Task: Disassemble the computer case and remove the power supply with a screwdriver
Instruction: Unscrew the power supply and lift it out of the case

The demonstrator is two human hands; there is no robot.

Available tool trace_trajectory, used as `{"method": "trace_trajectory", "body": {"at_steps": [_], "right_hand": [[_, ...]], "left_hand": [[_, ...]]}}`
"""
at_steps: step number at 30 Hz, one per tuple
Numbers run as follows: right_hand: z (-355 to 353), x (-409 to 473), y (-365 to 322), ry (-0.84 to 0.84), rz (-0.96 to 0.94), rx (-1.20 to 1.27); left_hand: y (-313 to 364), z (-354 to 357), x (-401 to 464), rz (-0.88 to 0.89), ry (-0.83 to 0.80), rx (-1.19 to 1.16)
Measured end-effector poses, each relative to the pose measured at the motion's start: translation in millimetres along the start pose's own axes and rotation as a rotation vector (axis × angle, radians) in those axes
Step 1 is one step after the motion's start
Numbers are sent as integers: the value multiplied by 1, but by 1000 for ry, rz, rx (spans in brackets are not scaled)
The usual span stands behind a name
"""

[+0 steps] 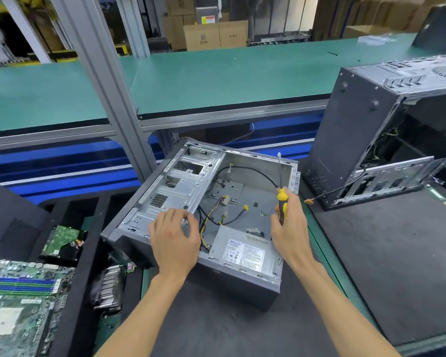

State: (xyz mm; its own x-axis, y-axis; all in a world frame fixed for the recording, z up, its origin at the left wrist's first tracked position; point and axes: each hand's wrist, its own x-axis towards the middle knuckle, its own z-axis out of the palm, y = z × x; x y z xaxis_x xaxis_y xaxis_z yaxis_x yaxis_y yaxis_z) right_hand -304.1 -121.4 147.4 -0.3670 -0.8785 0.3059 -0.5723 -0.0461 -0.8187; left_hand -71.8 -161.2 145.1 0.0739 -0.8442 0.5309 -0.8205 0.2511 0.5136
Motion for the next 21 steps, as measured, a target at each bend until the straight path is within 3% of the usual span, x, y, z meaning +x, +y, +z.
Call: {"method": "trace_trajectory", "body": {"at_steps": [6,13,21], "right_hand": [[-6,11,-2,-178,-64,-25],[-12,25,7,-255,-106,-125],[1,4,6,-147,25,-21]], "left_hand": [[-6,3,-1,36,56,-77],[-14,6,7,70,77,-126],[-29,21,30,86,78,-172]]}}
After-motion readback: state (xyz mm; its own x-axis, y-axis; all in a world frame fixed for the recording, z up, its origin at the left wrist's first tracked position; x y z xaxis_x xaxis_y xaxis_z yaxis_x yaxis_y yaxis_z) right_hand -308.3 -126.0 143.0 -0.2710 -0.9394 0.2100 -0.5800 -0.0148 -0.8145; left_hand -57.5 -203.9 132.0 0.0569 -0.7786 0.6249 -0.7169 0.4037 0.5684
